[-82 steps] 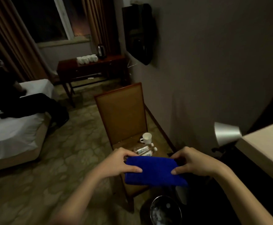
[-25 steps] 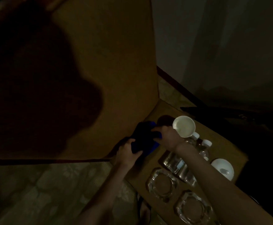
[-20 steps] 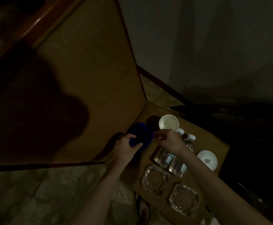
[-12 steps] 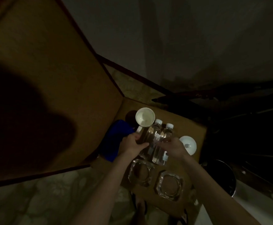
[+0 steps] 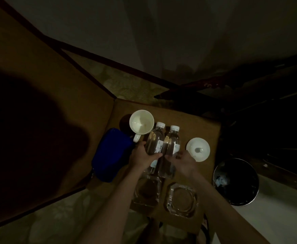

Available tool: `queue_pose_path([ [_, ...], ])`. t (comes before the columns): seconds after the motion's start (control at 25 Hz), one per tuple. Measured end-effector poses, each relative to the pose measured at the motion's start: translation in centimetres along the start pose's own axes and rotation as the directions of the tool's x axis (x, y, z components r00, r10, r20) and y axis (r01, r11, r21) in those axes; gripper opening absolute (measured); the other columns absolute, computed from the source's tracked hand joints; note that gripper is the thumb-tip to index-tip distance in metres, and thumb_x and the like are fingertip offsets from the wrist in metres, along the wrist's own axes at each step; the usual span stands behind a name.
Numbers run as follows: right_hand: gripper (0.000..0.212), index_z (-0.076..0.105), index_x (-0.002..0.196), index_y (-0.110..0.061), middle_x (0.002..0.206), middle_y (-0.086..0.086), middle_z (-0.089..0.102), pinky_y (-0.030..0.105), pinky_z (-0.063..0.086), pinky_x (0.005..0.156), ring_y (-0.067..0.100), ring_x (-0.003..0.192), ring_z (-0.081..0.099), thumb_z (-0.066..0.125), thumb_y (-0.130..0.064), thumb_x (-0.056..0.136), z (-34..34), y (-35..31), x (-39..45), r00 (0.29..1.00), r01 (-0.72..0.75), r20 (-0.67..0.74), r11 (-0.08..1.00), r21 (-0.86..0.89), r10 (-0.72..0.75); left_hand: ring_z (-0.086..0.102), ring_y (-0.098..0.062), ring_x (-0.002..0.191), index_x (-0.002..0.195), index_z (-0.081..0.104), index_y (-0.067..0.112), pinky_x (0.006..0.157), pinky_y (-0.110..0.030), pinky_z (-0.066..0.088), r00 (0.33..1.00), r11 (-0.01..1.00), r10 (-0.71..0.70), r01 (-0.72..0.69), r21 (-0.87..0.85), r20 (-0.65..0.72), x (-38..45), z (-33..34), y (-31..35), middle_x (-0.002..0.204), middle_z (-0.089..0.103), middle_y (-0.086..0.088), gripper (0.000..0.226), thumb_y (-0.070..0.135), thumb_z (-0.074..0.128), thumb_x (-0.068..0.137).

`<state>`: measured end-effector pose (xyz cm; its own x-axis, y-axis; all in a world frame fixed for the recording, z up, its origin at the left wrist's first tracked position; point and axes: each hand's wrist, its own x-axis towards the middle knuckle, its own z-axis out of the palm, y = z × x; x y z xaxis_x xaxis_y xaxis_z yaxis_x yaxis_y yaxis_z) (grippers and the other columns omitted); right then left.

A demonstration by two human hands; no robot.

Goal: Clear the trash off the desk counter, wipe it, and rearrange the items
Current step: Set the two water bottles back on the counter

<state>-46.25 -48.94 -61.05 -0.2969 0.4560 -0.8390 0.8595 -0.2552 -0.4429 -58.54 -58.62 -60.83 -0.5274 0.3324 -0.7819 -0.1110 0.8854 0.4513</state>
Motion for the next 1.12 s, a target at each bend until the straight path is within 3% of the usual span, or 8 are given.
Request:
queue_pose_path([
  [0.16, 0.043, 0.051, 0.117, -0.008, 0.105, 0.003, 0.059, 0.028, 0.043, 0.079, 0.020, 0.101, 0.058, 0.070, -0.029, 0.084, 0.6, -0.6, 0.5, 1.000, -0.003, -0.018, 1.000, -0.018, 0.002, 0.056, -0.023, 0.119, 0.125, 0.054, 0.017, 0.098, -0.041, 0.048, 1.000, 1.000, 0.003, -0.002, 0.031, -0.014, 0.9, 0.4, -0.3, 0.125, 0.061, -0.005, 0.058, 0.028, 0.080, 0.074],
  [0.28, 0.050, 0.049, 0.123, -0.008, 0.119, 0.008, 0.061, 0.029, 0.042, 0.084, 0.024, 0.112, 0.058, 0.073, -0.023, 0.081, 0.9, -0.5, 1.2, 1.000, 0.001, -0.007, 1.000, 0.001, -0.001, 0.056, -0.023, 0.119, 0.125, 0.054, 0.019, 0.098, -0.043, 0.048, 1.000, 0.999, 0.011, -0.011, 0.043, 0.001, 1.3, 0.4, -0.3, 0.126, 0.061, -0.004, 0.057, 0.028, 0.079, 0.075],
  [0.44, 0.049, 0.053, 0.122, -0.010, 0.119, 0.006, 0.064, 0.040, 0.051, 0.091, 0.024, 0.110, 0.060, 0.075, -0.020, 0.079, 0.5, 0.4, 0.7, 1.000, -0.011, 0.020, 0.984, 0.175, 0.008, 0.057, -0.023, 0.118, 0.122, 0.055, 0.019, 0.099, -0.046, 0.048, 1.000, 1.000, 0.004, -0.004, 0.013, -0.010, 0.2, 0.0, -0.3, 0.125, 0.062, -0.004, 0.053, 0.023, 0.079, 0.075],
  [0.6, 0.047, 0.047, 0.119, -0.014, 0.111, -0.002, 0.058, 0.040, 0.055, 0.083, 0.021, 0.105, 0.058, 0.073, -0.016, 0.080, -1.4, 0.8, -2.3, 0.999, 0.020, 0.041, 0.952, 0.307, -0.034, 0.060, -0.019, 0.113, 0.124, 0.054, 0.018, 0.079, -0.028, 0.051, 0.999, 0.998, 0.040, -0.041, -0.057, -0.026, -2.7, -0.7, 0.3, 0.124, 0.062, -0.002, 0.053, 0.023, 0.078, 0.077],
  [0.72, 0.047, 0.044, 0.118, -0.018, 0.103, -0.007, 0.055, 0.027, 0.053, 0.069, 0.015, 0.096, 0.056, 0.073, -0.019, 0.081, -4.1, 0.2, -5.6, 0.989, 0.123, 0.043, 0.943, 0.308, -0.143, 0.058, -0.019, 0.114, 0.133, 0.050, 0.018, 0.083, -0.034, 0.053, 0.994, 0.987, 0.101, -0.105, -0.122, -0.034, -6.2, -1.7, 1.9, 0.127, 0.059, -0.002, 0.066, 0.027, 0.080, 0.075],
  [0.8, 0.049, 0.045, 0.118, -0.017, 0.100, -0.009, 0.055, 0.030, 0.055, 0.070, 0.013, 0.094, 0.058, 0.075, -0.023, 0.079, -6.4, -0.5, -8.0, 0.975, 0.207, 0.025, 0.939, 0.277, -0.222, 0.058, -0.018, 0.113, 0.133, 0.050, 0.019, 0.093, -0.041, 0.052, 0.983, 0.972, 0.174, -0.182, -0.147, -0.065, -8.9, -2.4, 3.4, 0.125, 0.059, 0.002, 0.068, 0.030, 0.081, 0.073],
  [0.92, 0.052, 0.048, 0.118, -0.020, 0.106, -0.003, 0.058, 0.041, 0.057, 0.081, 0.016, 0.099, 0.060, 0.078, -0.025, 0.076, -10.6, -1.6, -12.1, 0.944, 0.318, 0.001, 0.914, 0.251, -0.329, 0.060, -0.014, 0.110, 0.125, 0.055, 0.023, 0.093, -0.039, 0.053, 0.952, 0.931, 0.284, -0.302, -0.204, -0.111, -13.4, -3.5, 6.4, 0.124, 0.061, 0.002, 0.059, 0.029, 0.081, 0.072],
  [1.12, 0.057, 0.051, 0.119, -0.022, 0.110, -0.003, 0.062, 0.042, 0.058, 0.081, 0.017, 0.099, 0.063, 0.080, -0.035, 0.072, -19.2, -2.6, -20.6, 0.869, 0.494, -0.071, 0.847, 0.195, -0.490, 0.057, -0.005, 0.108, 0.134, 0.052, 0.017, 0.088, -0.027, 0.050, 0.892, 0.869, 0.403, -0.443, -0.221, -0.205, -22.8, -3.3, 12.8, 0.130, 0.058, 0.002, 0.068, 0.028, 0.080, 0.073],
])
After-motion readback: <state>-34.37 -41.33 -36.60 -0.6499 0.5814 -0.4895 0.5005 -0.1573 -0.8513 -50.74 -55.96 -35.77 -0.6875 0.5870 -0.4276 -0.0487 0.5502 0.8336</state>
